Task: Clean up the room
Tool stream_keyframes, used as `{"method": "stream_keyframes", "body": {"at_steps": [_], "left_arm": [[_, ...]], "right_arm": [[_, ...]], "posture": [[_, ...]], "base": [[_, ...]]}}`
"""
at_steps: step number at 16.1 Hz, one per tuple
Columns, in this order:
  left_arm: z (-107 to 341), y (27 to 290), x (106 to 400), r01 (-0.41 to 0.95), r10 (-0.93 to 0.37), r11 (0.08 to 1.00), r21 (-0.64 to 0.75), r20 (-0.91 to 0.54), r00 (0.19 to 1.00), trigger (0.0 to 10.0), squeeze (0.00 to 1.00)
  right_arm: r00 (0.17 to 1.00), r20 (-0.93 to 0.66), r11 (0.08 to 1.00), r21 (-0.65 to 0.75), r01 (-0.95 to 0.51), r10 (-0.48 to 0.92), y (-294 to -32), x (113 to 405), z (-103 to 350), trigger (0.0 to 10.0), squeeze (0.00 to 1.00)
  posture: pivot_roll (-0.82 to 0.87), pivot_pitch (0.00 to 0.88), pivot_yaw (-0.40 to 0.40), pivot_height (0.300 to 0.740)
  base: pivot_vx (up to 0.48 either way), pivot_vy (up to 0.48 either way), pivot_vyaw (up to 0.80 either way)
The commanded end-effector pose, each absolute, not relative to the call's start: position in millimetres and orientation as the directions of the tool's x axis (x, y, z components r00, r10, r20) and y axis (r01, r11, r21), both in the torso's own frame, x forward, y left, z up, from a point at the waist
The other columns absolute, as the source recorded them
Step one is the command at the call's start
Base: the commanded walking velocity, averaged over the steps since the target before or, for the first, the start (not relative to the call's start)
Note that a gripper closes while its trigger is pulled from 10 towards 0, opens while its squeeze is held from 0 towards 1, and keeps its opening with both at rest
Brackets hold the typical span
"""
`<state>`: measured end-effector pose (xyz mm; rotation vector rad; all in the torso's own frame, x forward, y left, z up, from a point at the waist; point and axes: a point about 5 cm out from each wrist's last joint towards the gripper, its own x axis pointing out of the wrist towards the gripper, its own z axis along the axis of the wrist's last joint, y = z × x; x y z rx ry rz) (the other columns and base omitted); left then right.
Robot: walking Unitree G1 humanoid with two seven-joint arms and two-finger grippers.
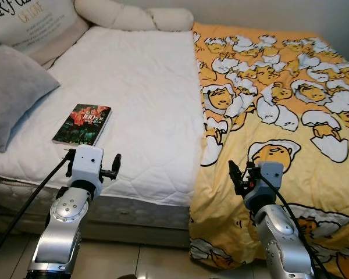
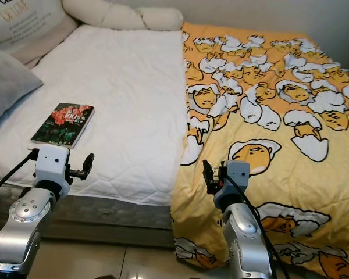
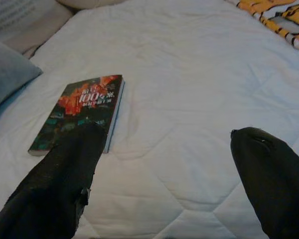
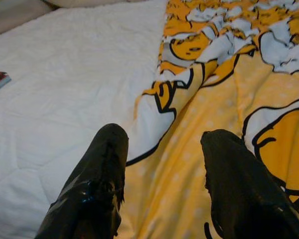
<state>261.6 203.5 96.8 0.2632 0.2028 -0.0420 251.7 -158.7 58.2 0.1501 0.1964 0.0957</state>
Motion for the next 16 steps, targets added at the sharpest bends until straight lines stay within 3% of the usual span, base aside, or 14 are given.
{"method": "stream_keyframes", "body": {"at_steps": [1,16], "left_arm": [[99.0,201.2,260.5,0.066,-0.016,0.964,0.259,-0.191,0.981,10.0,0.00],[98.8,201.7,260.3,0.065,-0.014,0.963,0.262,-0.191,0.981,10.0,0.00]], "right_arm": [[0.977,-0.188,0.985,0.161,-0.069,0.099,-161.0,252.7,59.7,10.0,0.00],[0.976,-0.190,0.985,0.160,-0.072,0.102,-160.4,253.3,59.9,10.0,0.00]], "posture": [[0.00,0.000,-0.037,0.740],[0.00,0.000,-0.039,0.740]], "base": [[0.000,0.000,0.00],[0.000,0.000,0.00]]}}
